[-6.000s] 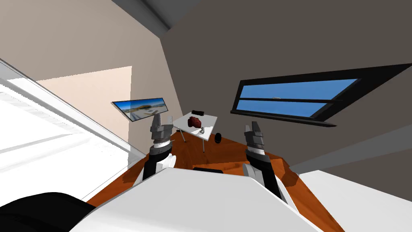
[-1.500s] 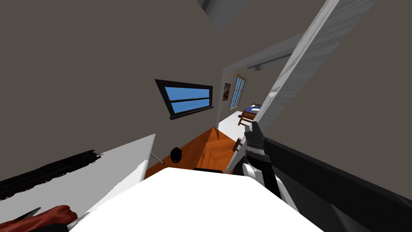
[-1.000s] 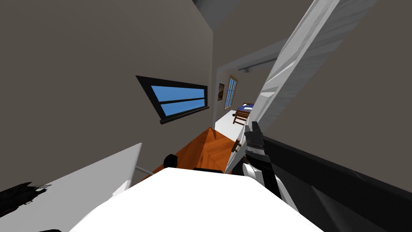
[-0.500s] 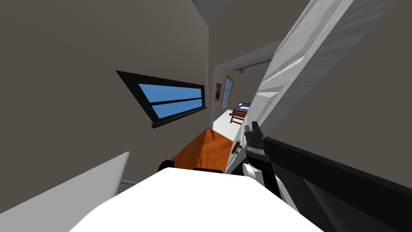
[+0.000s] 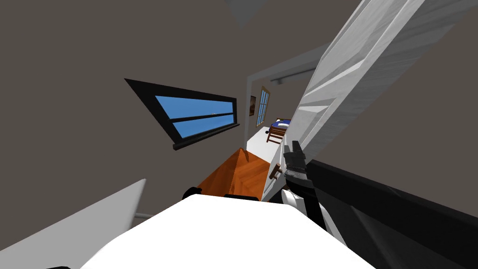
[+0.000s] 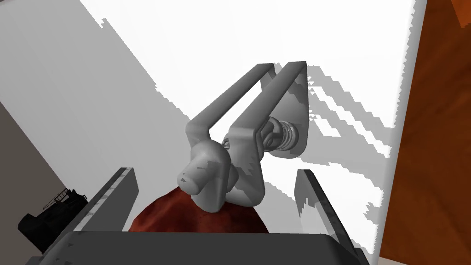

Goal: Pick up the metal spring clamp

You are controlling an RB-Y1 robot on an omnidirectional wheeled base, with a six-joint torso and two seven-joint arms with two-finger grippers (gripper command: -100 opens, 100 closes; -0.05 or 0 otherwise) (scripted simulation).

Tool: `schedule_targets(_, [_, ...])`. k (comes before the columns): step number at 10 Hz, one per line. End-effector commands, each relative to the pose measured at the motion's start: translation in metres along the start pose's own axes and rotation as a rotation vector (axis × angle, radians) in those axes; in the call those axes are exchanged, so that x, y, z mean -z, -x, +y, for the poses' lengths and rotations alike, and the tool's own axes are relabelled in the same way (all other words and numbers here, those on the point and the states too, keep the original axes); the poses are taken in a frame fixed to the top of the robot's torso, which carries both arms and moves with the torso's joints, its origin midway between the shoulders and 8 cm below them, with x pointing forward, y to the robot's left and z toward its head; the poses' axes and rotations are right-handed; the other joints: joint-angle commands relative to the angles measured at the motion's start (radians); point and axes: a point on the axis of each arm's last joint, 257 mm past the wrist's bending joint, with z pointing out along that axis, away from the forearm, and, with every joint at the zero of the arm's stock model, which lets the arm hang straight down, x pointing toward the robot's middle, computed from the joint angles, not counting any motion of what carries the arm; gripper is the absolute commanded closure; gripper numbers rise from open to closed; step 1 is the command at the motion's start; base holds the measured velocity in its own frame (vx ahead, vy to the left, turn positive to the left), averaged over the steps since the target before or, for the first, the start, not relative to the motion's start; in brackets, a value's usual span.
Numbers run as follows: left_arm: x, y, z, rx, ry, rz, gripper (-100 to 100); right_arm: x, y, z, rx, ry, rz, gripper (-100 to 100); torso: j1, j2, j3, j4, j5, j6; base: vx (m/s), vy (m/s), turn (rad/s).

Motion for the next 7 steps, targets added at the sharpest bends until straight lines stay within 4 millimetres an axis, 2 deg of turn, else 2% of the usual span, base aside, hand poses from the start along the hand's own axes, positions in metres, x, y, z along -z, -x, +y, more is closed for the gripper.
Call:
schedule_targets(1, [-0.009, -0.0039, 0.007, 0.0, 0.001, 0.001, -100, 0.0, 0.0, 0.0, 0.0, 0.0, 0.0, 0, 0.0, 0.0, 0.0, 0.0, 0.0, 0.0, 0.008, 0.06, -0.009])
schedule_targets(3, [-0.0108, -0.0051, 0.0074, 0.001, 0.001, 0.002, -100, 0.0, 0.0, 0.0, 0.0, 0.0, 0.0, 0, 0.003, 0.0, 0.0, 0.0, 0.001, 0.0, 0.006, 0.043, -0.009])
schedule_targets(4, [-0.0114, -0.0052, 0.0079, 0.0, 0.001, 0.002, 100, 0.0, 0.0, 0.0, 0.0, 0.0, 0.0, 0, 0.001, 0.0, 0.0, 0.0, 0.0, 0.0, 0.0, 0.0, 0.0])
schedule_targets(7, [-0.0113, -0.0049, 0.0078, 0.002, 0.001, 0.001, 100, 0.0, 0.0, 0.0, 0.0, 0.0, 0.0, 0, -0.001, 0.0, 0.0, 0.0, 0.0, 0.0, 0.0, 0.0, 0.0])
